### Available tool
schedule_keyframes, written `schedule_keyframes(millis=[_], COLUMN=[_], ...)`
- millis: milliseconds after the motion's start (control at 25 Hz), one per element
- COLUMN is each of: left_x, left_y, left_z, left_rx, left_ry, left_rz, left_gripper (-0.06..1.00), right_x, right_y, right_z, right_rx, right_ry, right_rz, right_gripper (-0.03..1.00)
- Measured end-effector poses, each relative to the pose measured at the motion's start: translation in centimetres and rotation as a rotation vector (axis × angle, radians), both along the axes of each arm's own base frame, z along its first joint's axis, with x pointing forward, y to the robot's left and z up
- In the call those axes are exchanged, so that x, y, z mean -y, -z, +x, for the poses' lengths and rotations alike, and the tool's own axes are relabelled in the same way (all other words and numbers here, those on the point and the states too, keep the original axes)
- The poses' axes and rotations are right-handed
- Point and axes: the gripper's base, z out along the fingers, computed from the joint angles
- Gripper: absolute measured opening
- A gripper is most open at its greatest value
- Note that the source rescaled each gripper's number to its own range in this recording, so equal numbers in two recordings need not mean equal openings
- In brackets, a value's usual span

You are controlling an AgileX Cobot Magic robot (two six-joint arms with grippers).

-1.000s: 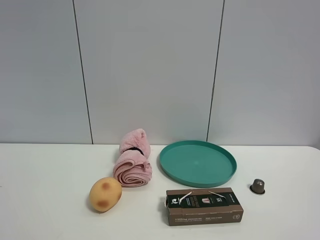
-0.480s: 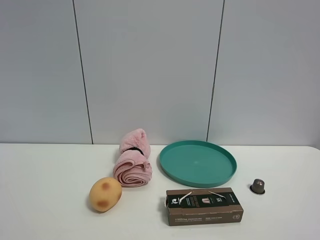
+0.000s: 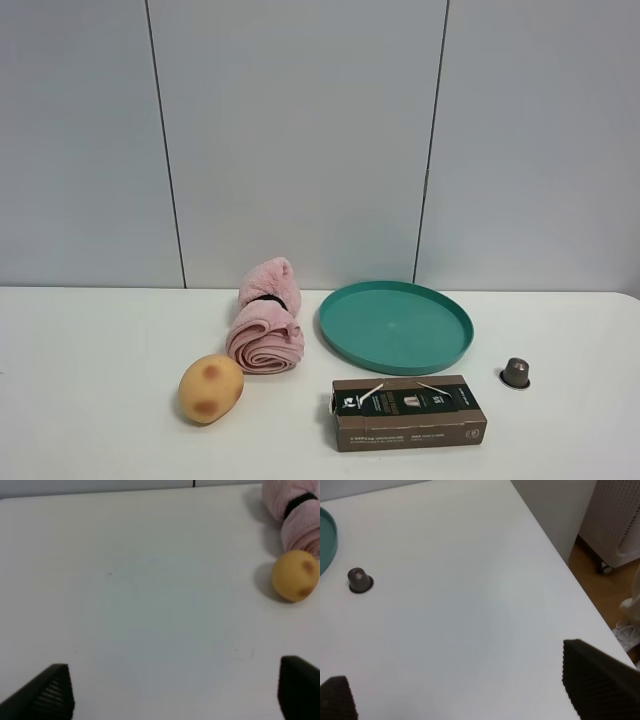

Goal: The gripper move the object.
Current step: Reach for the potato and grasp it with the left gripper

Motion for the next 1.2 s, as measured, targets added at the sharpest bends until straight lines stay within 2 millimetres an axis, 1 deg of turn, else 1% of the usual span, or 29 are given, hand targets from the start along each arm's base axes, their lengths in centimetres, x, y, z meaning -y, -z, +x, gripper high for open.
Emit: schedule_keyframes(millis=[200,320,400,440,520,640,680,800,840,880,960,1000,1040,1120,1200], left_x=[0.0,0.0,0.0,-0.1,-0.1,-0.3,-0.3,-0.3,-0.3,-0.2,0.4,0.9,1.4,2.9,4.7], left_y=[0.0,-1.0,-2.8,-3.7,-6.4,-9.6,-10.4,-12.4,-12.7,-12.8,-12.7,-12.2,-11.5,-10.4,-8.6], left_z=[0.2,0.9,1.5,2.1,3.3,6.8,7.9,12.6,14.1,16.4,20.0,21.9,23.7,26.6,29.2], left_rx=[-0.007,-0.077,-0.136,-0.180,-0.219,-0.268,-0.283,-0.340,-0.361,-0.399,-0.453,-0.490,-0.529,-0.581,-0.647], left_ry=[-0.006,-0.002,0.013,0.025,0.040,0.052,0.056,0.076,0.083,0.094,0.132,0.154,0.173,0.220,0.257], left_rz=[-0.012,-0.015,0.005,0.018,0.035,0.041,0.034,0.001,-0.007,-0.014,-0.011,0.000,0.013,0.050,0.085], left_gripper=[1.00,1.00,1.00,1.00,1.00,1.00,1.00,1.00,1.00,1.00,1.00,1.00,1.00,1.00,1.00], right_x=[0.0,0.0,0.0,0.0,0.0,0.0,0.0,0.0,0.0,0.0,0.0,0.0,0.0,0.0,0.0], right_y=[0.0,0.0,0.0,0.0,0.0,0.0,0.0,0.0,0.0,0.0,0.0,0.0,0.0,0.0,0.0], right_z=[0.0,0.0,0.0,0.0,0.0,0.0,0.0,0.0,0.0,0.0,0.0,0.0,0.0,0.0,0.0], right_rx=[0.000,0.000,0.000,0.000,0.000,0.000,0.000,0.000,0.000,0.000,0.000,0.000,0.000,0.000,0.000], right_ry=[0.000,0.000,0.000,0.000,0.000,0.000,0.000,0.000,0.000,0.000,0.000,0.000,0.000,0.000,0.000], right_rz=[0.000,0.000,0.000,0.000,0.000,0.000,0.000,0.000,0.000,0.000,0.000,0.000,0.000,0.000,0.000], right_gripper=[1.00,1.00,1.00,1.00,1.00,1.00,1.00,1.00,1.00,1.00,1.00,1.00,1.00,1.00,1.00])
